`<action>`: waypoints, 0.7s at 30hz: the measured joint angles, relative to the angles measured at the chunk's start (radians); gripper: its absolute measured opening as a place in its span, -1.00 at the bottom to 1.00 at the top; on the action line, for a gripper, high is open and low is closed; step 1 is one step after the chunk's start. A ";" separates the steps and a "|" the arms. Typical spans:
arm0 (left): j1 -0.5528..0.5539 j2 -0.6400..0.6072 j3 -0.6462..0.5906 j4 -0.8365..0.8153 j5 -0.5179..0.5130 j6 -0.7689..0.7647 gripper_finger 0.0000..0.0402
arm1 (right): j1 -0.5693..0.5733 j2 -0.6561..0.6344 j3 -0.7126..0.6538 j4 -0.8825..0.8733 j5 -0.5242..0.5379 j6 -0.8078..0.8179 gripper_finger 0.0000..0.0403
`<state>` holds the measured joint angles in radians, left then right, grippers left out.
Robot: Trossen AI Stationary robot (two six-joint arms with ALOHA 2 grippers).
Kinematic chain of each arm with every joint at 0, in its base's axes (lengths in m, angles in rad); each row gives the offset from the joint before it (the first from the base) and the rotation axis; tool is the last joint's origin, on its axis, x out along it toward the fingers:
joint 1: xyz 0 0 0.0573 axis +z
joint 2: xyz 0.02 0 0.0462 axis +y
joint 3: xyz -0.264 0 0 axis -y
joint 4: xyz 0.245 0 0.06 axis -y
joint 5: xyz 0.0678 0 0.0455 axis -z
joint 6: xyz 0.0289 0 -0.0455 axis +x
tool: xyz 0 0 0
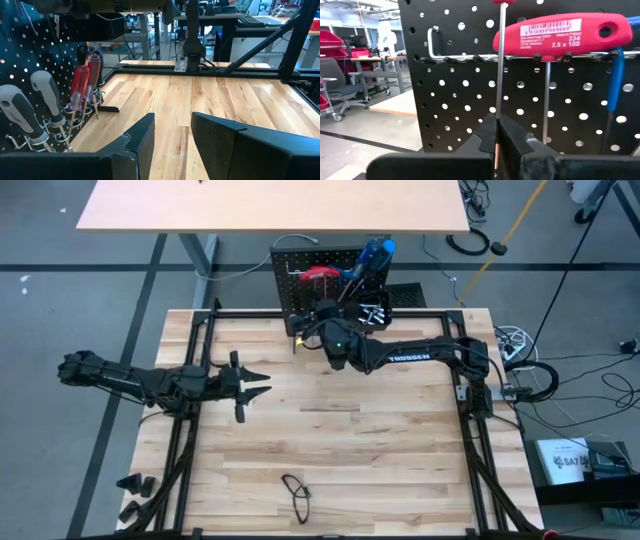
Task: Hang tools onto peg board
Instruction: Hang the allen wrench on the pegboard
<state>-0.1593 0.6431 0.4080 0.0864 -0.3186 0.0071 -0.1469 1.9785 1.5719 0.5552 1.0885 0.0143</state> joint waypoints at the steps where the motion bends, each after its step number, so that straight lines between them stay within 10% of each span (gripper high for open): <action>1: 0.000 0.000 0.000 0.000 0.000 0.000 -0.32 | -0.002 0.000 0.000 0.000 -0.010 0.000 -1.00; 21: 0.000 0.000 0.000 0.002 0.001 0.000 -0.32 | -0.024 0.035 0.003 0.025 -0.044 -0.011 -1.00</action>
<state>-0.1593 0.6434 0.4080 0.0887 -0.3180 0.0074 -0.1707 2.0137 1.5748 0.5807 1.0446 0.0037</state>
